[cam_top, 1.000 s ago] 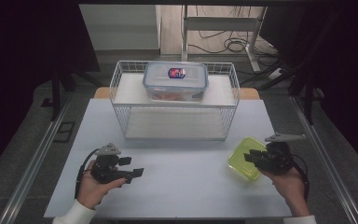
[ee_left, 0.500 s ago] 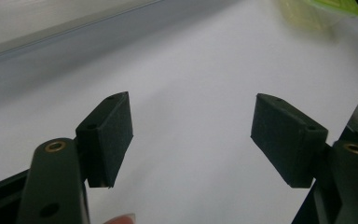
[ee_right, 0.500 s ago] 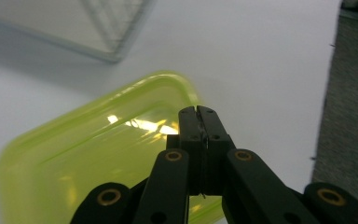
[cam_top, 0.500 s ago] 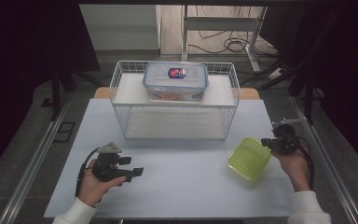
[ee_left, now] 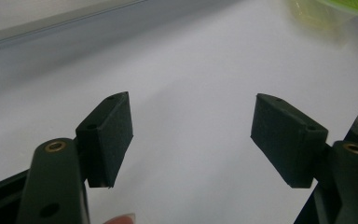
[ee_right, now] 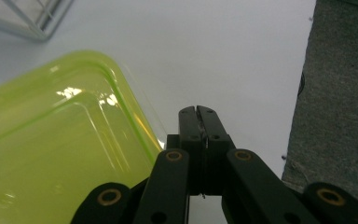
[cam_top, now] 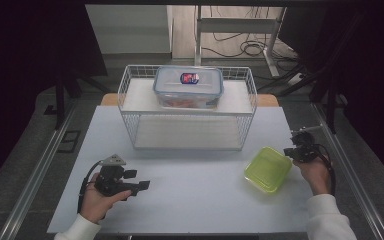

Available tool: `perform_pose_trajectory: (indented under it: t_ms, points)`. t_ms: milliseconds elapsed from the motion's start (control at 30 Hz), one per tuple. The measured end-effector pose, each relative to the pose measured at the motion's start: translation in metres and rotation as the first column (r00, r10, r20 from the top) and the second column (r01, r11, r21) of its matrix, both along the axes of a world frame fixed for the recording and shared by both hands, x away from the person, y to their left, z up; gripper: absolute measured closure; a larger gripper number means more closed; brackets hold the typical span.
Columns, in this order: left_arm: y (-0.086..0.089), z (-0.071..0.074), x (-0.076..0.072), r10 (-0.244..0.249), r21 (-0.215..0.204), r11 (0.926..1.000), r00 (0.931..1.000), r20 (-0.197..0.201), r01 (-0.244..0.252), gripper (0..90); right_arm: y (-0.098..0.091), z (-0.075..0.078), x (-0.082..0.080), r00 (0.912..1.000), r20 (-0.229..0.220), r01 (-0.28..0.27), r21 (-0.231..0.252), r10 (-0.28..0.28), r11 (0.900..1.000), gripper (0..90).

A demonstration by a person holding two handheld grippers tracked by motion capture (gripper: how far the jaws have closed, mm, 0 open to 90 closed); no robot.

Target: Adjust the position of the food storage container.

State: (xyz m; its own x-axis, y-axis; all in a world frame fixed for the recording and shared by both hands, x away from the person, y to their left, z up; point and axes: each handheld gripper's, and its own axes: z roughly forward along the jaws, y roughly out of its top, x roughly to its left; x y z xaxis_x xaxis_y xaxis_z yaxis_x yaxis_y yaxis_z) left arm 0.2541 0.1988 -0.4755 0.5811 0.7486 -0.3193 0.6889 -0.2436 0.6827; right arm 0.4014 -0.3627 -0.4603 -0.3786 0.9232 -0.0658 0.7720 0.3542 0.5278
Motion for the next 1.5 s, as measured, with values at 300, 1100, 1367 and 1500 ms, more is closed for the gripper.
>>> perform_pose_trajectory:
  t_ms: [300, 1100, 1367, 1500]
  points:
    - [-0.003, -0.001, 0.001, -0.01, 0.002, 0.9999, 0.9999, -0.002, 0.01, 28.9, 0.009, -0.001, -0.02, 0.9987, -0.022, -0.046, 0.004, 0.046, 0.9989, 89.5]
    - [-0.009, 0.004, 0.004, -0.019, -0.015, 0.9997, 0.9998, 0.001, 0.019, 29.2, 0.073, -0.011, -0.082, 0.9866, -0.064, -0.148, 0.037, 0.15, 0.9883, 89.5]
    - [-0.008, 0.004, 0.003, -0.021, -0.016, 0.9997, 0.9998, 0.004, 0.021, 29.5, 0.086, -0.013, -0.087, 0.984, -0.078, -0.154, 0.082, 0.16, 0.9848, 89.5]
    - [-0.008, 0.005, 0.003, -0.02, -0.017, 0.9996, 0.9998, 0.006, 0.02, 29.6, 0.093, -0.014, -0.091, 0.9835, -0.077, -0.157, 0.093, 0.164, 0.9832, 89.5]
